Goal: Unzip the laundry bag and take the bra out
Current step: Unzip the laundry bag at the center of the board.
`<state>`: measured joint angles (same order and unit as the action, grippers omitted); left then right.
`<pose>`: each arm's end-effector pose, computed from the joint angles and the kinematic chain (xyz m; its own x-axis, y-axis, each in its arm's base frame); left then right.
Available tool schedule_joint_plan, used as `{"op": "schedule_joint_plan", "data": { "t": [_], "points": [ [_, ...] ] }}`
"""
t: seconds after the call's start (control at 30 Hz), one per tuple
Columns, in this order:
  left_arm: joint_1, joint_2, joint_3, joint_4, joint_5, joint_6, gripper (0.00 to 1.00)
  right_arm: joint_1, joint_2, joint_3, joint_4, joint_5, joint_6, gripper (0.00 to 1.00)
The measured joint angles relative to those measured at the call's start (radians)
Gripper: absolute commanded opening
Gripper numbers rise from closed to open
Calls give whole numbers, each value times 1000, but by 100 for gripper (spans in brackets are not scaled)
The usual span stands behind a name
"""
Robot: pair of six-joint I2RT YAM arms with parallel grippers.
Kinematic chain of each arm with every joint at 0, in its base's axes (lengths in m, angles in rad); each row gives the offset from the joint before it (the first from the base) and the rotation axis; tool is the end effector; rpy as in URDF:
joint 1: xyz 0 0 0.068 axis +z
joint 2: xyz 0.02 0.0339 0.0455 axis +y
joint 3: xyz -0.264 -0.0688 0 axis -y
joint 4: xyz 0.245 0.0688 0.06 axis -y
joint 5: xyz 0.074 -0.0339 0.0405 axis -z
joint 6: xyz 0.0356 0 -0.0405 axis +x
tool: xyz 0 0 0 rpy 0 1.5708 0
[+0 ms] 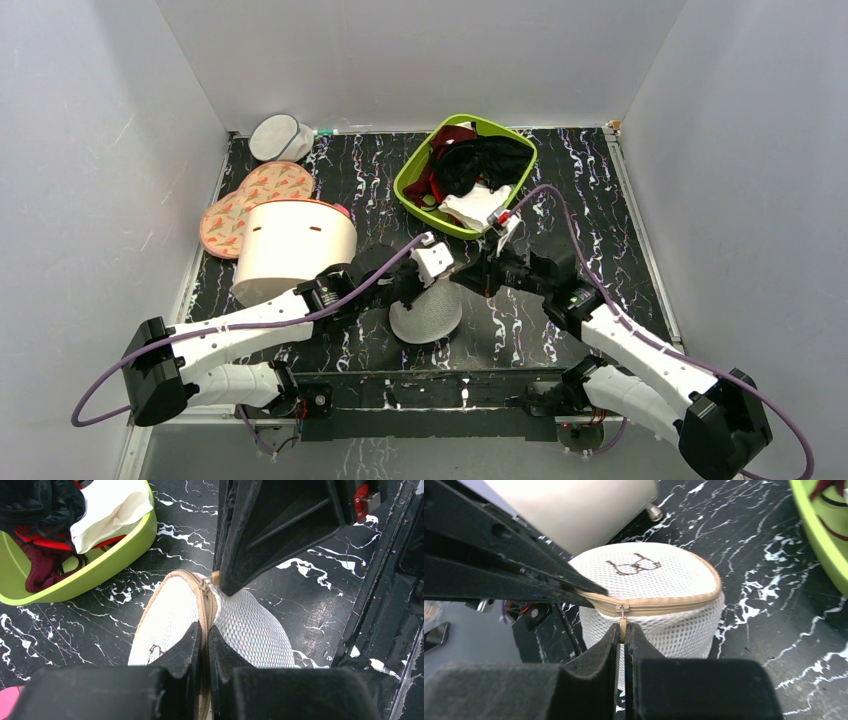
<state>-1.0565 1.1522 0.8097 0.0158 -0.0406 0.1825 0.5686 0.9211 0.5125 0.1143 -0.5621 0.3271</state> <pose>0.1328 -0.2321 0.2938 -0.0008 0.3700 -0.9290 0.8655 0.4656 0.1847 0.1656 0.1283 0.2512 -0.5159 -0.0071 -0.8566 -0.7599 0.4653 0.4539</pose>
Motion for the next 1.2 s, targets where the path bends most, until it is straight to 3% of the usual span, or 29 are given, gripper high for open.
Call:
{"op": "schedule_joint_plan", "data": {
  "t": [0.17, 0.47, 0.6, 0.73, 0.87, 0.97, 1.07, 1.2],
  "points": [
    [0, 0, 0, 14, -14, 0, 0, -36, -21, -5, -30, 74, 32, 0],
    [-1, 20, 4, 18, -60, 0, 1, -138, -21, -32, -35, 28, 68, 0],
    [-1, 57, 26, -2, -85, 0, 15, -151, -31, -32, -34, -19, 60, 0],
    [-1, 61, 28, -30, -81, 0, 22, -156, -31, -32, -2, -121, 59, 0],
    [0, 56, 28, -36, -45, 5, 43, -153, -31, -32, 31, -203, 60, 0],
    [0, 43, 28, -40, -2, 8, 53, -142, -31, -32, 47, -234, 60, 0],
    [0, 23, 27, -36, 47, 2, 55, -126, -31, -32, 49, -251, 60, 0],
    [0, 12, 27, -16, 93, -9, 48, -97, -27, -32, 49, -257, 58, 0]
  ]
}}
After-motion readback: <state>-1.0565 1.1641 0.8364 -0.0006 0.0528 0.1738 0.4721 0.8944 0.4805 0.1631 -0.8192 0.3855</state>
